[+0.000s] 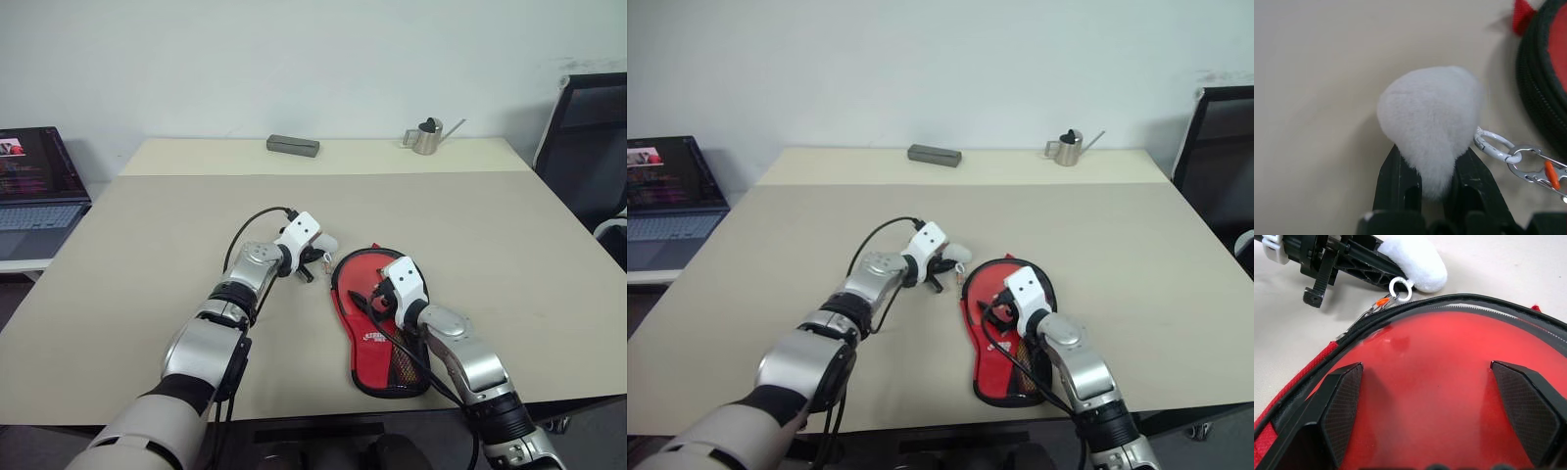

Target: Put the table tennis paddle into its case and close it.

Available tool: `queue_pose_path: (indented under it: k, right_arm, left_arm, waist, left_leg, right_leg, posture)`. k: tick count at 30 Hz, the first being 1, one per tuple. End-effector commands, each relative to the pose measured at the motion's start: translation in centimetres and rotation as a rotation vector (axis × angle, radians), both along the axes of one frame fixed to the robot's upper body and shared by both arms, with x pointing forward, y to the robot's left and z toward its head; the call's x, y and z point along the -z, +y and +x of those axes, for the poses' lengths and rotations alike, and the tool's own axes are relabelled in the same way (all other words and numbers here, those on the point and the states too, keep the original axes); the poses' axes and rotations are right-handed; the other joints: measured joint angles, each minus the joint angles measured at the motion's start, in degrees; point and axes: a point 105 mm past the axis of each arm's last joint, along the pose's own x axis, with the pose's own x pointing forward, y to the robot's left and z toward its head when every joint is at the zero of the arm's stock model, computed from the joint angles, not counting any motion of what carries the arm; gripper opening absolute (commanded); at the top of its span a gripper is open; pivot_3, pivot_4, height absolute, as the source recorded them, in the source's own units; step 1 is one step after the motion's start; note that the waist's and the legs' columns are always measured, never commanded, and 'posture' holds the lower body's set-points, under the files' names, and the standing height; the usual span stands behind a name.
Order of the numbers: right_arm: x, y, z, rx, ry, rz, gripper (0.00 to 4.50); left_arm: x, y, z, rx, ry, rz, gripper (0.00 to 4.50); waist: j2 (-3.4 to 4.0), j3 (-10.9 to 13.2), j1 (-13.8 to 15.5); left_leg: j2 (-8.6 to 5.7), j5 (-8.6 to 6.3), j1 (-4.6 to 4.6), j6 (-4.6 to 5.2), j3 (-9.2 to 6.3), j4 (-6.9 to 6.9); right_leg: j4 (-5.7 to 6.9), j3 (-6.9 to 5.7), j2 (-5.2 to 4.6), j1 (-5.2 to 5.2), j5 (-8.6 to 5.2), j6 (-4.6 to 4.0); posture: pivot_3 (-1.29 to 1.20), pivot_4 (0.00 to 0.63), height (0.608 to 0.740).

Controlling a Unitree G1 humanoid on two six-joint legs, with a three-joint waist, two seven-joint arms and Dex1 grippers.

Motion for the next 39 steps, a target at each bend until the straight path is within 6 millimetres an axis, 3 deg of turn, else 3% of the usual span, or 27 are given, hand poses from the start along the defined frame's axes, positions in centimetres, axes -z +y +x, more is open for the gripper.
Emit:
queue_pose_path:
  k: [1,14,28,39]
  right_arm:
    - [5.7,0.4,-2.3,-0.003,0.218,-0.075,4.5]
    - [5.8,1.4,-3.4,-0.007,0.227,-0.063,4.5]
    - [6.0,2.7,-5.6,-0.029,0.255,-0.066,4.5]
    - [5.9,2.5,-7.0,0.006,0.269,-0.065,4.5]
  left_arm:
    - [-2.7,-0.4,1.1,-0.02,-0.103,-0.006,0.25]
    - [-4.4,-3.2,1.9,-0.033,-0.201,0.041,0.25]
    - [-6.3,-3.2,2.9,-0.106,-0.32,0.14,0.25]
    - [-7.2,-7.7,2.2,-0.024,-0.36,0.131,0.25]
  waist:
    - [0.0,0.0,0.0]
    - [-0.02,0.0,-0.2]
    - [-0.05,0.0,-0.2]
    - [-0.05,0.0,0.4]
  left_leg:
    - [0.0,0.0,0.0,0.0,0.01,-0.02]
    - [0.03,-0.02,0.01,-0.03,0.05,-0.37]
    - [0.08,-0.14,-0.05,-0.25,0.05,-0.73]
    - [0.04,-0.17,-0.14,-0.29,0.05,-0.75]
  right_leg:
    - [-0.01,0.0,0.0,0.0,0.0,0.0]
    - [-0.24,0.02,0.06,-0.06,-0.01,0.01]
    - [-0.34,0.04,0.18,-0.29,-0.05,-0.01]
    - [-0.58,0.01,0.15,-0.26,-0.05,0.0]
  posture:
    - [0.0,0.15,0.74]
    - [0.0,0.15,0.74]
    - [0.0,0.15,0.74]
    - [0.0,0.15,0.74]
